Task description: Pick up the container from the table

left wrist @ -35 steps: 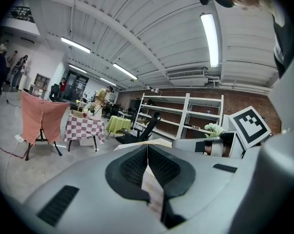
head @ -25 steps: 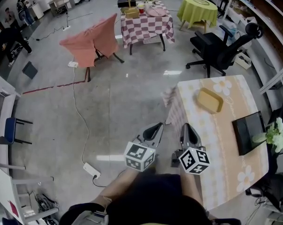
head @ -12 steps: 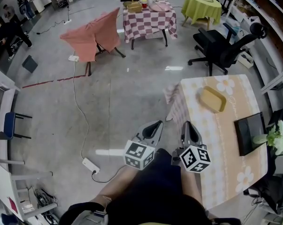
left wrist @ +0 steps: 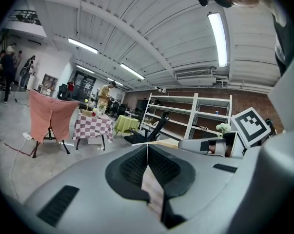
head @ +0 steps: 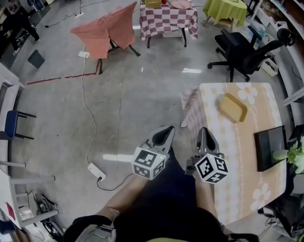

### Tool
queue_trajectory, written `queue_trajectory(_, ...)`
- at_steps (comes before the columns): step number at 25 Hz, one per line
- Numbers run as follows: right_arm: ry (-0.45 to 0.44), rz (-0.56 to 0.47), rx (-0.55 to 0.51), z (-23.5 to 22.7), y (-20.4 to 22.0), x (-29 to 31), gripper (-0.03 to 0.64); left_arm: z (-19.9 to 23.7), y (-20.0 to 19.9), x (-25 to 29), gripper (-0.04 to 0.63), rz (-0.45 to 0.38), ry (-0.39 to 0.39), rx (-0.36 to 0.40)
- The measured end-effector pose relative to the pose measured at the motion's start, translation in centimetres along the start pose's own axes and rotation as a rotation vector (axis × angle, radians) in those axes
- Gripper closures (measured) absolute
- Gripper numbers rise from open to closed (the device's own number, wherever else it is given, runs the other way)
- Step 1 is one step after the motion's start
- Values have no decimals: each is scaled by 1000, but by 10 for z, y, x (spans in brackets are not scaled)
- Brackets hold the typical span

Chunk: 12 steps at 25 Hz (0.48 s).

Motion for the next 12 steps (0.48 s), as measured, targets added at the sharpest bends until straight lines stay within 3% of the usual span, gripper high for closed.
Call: queue_trajectory(12,49,-35,36,-17,-12,15,612,2,-8,38,585,30,72,24)
Point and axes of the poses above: the fingertips, and each gripper's own axes: x forward along the fingers, z to its left, y out of its underside, the point moved 8 cm from there along -x, backward along the fingers, and after that the axes turned 7 degrees about x, right-handed, at the moved point
